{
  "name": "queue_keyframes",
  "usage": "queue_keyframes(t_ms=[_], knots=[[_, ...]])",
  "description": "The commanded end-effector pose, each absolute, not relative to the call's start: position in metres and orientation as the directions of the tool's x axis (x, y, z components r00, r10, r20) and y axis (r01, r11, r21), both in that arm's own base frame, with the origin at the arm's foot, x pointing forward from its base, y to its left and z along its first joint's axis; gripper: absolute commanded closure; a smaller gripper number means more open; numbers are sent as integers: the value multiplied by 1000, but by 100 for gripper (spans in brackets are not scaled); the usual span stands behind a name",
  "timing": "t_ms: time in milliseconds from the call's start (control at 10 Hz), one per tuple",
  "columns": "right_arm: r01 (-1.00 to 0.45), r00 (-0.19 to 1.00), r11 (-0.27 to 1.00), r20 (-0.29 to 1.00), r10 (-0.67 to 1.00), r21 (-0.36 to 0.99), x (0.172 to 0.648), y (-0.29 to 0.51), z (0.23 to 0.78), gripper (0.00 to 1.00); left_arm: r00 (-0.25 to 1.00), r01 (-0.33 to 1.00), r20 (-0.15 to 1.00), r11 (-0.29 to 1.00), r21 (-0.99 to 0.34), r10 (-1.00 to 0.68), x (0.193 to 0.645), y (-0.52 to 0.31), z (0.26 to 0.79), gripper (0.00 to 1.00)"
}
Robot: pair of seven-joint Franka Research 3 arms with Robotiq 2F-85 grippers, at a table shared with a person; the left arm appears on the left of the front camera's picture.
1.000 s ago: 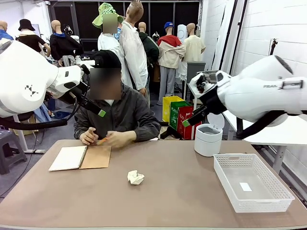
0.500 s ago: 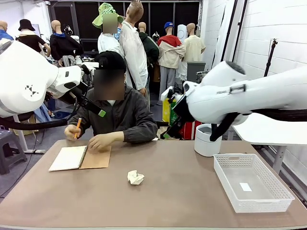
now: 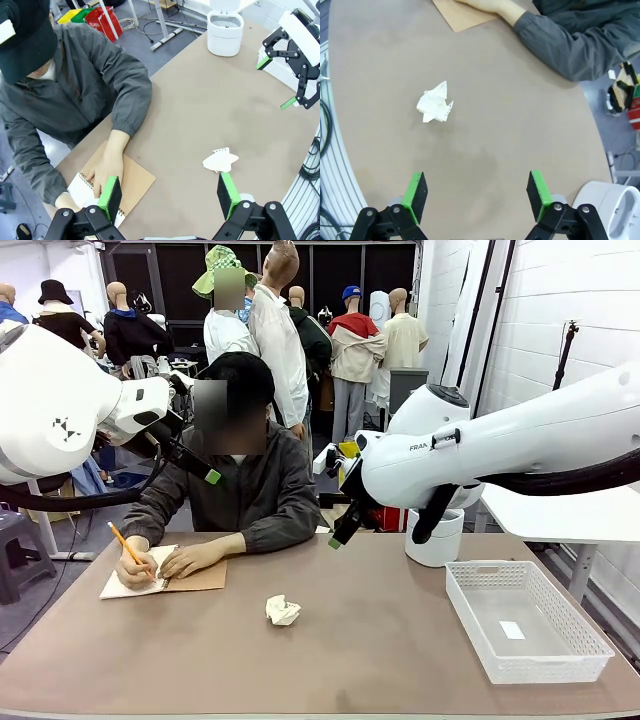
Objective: Sort the paper based on its condition.
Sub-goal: If a person hands you a paper, place it in the Organizing basket , and if it's crumpled, put it in the Trash can.
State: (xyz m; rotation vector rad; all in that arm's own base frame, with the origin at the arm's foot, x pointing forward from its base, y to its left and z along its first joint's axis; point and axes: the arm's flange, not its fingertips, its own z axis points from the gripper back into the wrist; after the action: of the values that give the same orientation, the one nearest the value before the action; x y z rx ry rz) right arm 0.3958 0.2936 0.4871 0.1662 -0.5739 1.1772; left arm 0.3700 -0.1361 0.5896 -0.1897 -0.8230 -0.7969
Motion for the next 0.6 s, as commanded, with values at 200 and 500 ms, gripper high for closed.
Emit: queue_keyframes(t_ms=[200,500], knots=[[-905,258,390,510,821,-170,395,294,488,0,427,689,718,712,137,-551,370,-135,590,0],[-910,254,375,476,842,-177,401,306,484,0,427,689,718,712,137,-551,370,-135,590,0]])
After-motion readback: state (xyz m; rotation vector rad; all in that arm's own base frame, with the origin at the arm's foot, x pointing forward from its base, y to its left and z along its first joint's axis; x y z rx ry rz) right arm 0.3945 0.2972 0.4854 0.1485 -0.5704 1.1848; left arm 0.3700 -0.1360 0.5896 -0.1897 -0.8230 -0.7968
